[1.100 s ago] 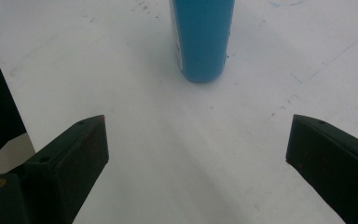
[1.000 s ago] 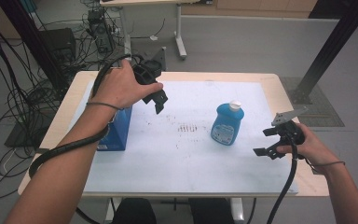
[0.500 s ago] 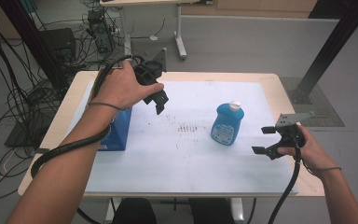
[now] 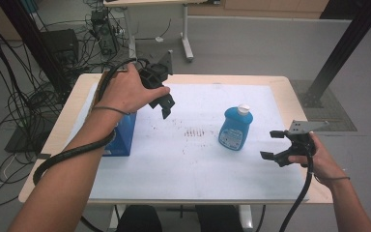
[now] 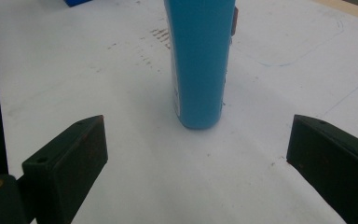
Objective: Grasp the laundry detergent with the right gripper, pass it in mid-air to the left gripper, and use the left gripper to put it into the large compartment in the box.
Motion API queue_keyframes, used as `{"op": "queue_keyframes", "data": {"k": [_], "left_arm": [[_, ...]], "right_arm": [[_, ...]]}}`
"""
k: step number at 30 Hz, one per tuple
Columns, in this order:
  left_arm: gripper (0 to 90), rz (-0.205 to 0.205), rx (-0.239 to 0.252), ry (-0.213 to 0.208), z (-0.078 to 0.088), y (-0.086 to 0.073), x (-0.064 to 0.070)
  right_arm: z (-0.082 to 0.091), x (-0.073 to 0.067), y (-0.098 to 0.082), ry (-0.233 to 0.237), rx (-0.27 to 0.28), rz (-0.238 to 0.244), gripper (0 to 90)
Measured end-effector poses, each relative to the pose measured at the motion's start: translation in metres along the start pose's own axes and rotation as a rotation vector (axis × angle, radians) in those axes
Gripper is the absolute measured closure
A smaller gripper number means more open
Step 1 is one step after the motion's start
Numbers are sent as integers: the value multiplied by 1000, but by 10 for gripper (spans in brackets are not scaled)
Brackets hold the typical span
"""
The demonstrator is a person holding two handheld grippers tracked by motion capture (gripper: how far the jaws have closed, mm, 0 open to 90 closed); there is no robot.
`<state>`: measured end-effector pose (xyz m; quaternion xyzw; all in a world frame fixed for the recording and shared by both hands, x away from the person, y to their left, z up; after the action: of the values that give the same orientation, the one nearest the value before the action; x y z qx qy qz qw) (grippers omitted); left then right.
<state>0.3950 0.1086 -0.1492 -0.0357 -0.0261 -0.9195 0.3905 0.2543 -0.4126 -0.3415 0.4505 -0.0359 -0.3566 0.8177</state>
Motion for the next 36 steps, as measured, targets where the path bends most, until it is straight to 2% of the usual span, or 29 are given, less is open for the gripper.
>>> {"op": "queue_keyframes", "data": {"k": [4,8,11,17,19,25,30,34,36], "left_arm": [[56,4,1,0,0,-1,-1],[56,3,7,-10,-2,-2,-3],[56,7,11,-10,-4,-2,-3],[55,6,10,-7,-3,-3,-4],[56,18,25,-5,-2,-5,-4],[55,20,27,-7,-3,-6,-5],[54,22,28,-3,-2,-6,-5],[54,22,26,-2,-1,-6,-5],[54,21,21,1,-1,-5,-4]], "right_arm": [[-1,4,-6,10,11,-7,50],[-2,9,-20,21,77,-34,47],[-6,11,-28,31,102,-41,45],[-12,14,-42,29,146,-24,44],[-13,14,-44,26,159,-16,44],[-15,15,-50,38,189,-34,45],[-16,15,-51,30,187,-37,42],[-18,13,-50,12,173,-76,42],[-18,13,-50,12,171,-77,33]]}}
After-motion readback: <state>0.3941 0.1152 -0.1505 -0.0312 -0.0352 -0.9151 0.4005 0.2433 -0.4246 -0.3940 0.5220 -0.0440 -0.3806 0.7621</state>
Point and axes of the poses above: each handheld gripper's, and its own axes: z roughly backward along the jaws, y roughly out of its top, x roughly to its right, the point moved 3 cm from there along -z, roughly forward along the jaws, and after that the axes turned 10 degrees about -z, right-handed, at the moved point
